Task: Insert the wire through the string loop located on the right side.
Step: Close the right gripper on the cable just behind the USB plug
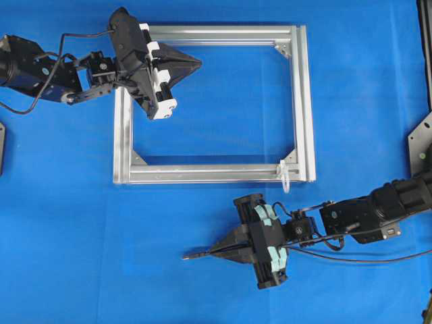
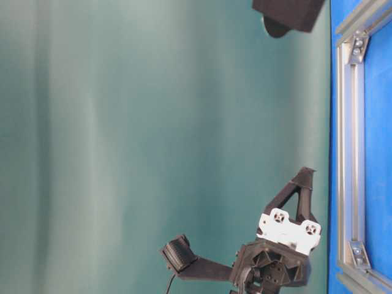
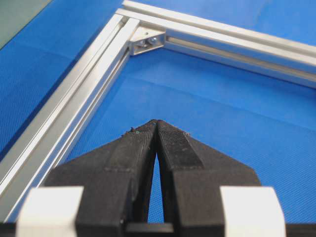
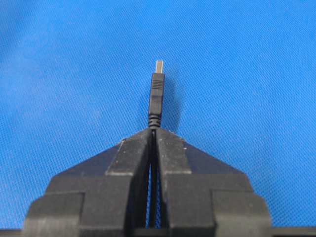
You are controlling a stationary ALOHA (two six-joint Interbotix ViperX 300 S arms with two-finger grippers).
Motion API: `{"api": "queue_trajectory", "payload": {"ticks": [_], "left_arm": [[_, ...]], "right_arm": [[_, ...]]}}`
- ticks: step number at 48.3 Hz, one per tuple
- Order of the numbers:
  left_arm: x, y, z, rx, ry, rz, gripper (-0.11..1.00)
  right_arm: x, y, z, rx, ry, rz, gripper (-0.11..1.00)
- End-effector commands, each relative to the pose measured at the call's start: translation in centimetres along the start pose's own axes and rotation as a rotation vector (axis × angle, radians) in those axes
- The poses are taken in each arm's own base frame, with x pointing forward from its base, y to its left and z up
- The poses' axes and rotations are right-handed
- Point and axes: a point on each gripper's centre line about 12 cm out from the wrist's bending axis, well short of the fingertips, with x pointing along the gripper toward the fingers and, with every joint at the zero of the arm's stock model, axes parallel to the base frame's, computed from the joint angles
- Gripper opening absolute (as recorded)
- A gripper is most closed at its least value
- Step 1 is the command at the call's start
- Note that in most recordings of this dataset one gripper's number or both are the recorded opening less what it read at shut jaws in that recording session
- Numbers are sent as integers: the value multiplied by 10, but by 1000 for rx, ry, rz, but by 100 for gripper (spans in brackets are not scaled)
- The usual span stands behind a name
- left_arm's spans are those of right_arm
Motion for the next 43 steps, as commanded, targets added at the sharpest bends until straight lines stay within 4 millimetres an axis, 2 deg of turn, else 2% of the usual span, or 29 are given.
{"api": "queue_trajectory", "payload": {"ticks": [1,21,43], "left_arm": [[-2,0,15,-1,-45,-1,0],[-1,0,16,-2,-48,-3,0],[-1,-2,16,-1,-47,-6,0]], "right_arm": [[-6,7,23,5,-46,17,-4],[-41,18,83,-24,-54,45,-4],[-42,17,84,-23,-49,41,-4]]}}
